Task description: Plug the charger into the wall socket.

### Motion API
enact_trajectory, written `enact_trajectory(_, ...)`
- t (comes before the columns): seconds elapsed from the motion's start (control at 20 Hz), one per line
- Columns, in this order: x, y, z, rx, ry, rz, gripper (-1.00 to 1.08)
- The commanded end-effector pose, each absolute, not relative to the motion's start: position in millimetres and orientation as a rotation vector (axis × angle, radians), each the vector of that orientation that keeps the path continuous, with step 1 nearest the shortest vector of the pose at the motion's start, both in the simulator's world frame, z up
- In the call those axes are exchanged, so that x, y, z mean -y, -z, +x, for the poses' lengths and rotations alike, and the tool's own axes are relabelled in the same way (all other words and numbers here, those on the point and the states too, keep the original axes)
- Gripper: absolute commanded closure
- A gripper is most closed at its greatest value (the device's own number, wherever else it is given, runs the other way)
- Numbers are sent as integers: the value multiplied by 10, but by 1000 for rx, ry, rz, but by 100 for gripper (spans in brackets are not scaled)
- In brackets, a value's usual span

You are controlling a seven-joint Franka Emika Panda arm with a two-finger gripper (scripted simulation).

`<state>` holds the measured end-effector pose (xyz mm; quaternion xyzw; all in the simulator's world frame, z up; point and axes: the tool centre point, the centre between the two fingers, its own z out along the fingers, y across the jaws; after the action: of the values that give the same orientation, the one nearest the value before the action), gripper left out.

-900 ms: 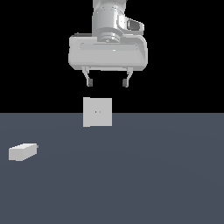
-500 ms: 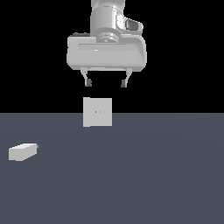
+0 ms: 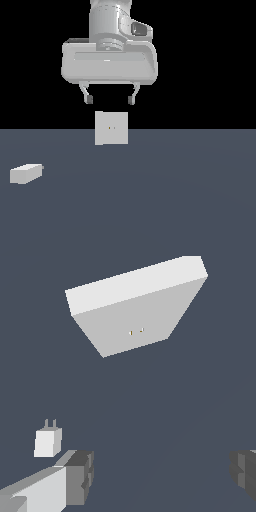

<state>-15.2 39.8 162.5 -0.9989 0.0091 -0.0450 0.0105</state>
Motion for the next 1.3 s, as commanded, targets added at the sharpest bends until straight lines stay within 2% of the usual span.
enact_trajectory(0.0,-499,-1572,-192,-29,179,-3116,-92)
enact_trajectory(1.25,-1556,-934,-470,-48,604,-3076,-92)
